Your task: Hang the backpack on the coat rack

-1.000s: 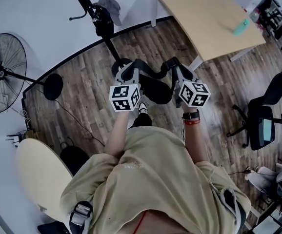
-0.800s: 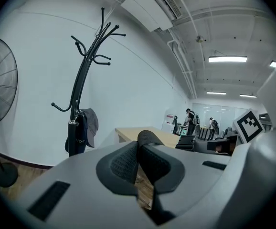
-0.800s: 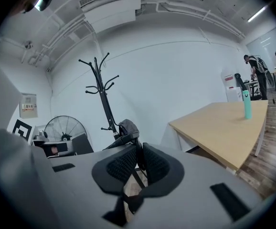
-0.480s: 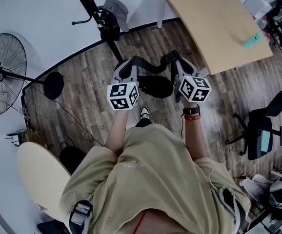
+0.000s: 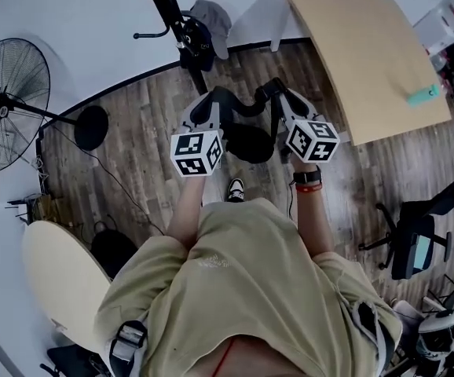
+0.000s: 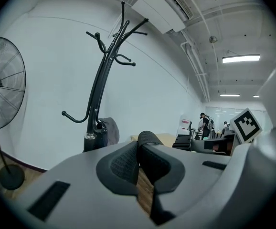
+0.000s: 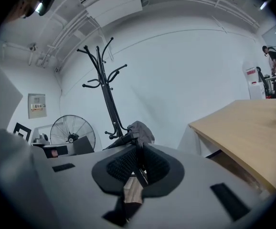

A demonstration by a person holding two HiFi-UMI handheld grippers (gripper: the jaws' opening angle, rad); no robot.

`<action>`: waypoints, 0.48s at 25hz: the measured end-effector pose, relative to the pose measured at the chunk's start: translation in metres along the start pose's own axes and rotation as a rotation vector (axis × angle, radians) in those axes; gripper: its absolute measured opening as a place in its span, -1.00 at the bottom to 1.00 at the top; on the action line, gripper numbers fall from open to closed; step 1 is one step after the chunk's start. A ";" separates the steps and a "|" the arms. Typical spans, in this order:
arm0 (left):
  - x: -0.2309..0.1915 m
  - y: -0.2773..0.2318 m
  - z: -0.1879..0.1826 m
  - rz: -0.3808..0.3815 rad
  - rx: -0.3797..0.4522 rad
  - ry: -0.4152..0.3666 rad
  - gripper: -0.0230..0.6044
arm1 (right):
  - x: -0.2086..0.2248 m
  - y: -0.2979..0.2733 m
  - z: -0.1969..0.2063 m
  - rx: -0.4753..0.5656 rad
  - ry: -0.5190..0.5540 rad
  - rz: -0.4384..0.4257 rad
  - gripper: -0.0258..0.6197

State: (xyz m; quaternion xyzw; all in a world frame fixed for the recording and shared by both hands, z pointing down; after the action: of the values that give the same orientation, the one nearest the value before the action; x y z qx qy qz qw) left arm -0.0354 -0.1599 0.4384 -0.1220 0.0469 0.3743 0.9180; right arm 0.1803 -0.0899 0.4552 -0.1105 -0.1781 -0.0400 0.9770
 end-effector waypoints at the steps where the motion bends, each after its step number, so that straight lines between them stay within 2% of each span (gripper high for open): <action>1: -0.007 -0.002 -0.002 -0.007 0.002 0.002 -0.84 | -0.003 -0.009 -0.002 -0.002 0.000 -0.010 -0.77; 12: -0.062 -0.011 -0.046 -0.109 0.072 0.018 -0.84 | -0.043 -0.093 -0.040 -0.002 0.028 -0.169 -0.77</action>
State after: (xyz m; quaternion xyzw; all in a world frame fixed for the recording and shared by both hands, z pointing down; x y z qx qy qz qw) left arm -0.0718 -0.2215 0.4070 -0.0947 0.0620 0.3209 0.9403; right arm 0.1429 -0.1877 0.4227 -0.0953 -0.1729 -0.1242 0.9724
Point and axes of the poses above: the fingertips, and each gripper's own axes: y backward along the fingers, x to its right, z out of its underside, the point moved 7 cm from there along y, backward along the fingers, and after that the axes turned 1 degree about -z, right-handed, at the moved point
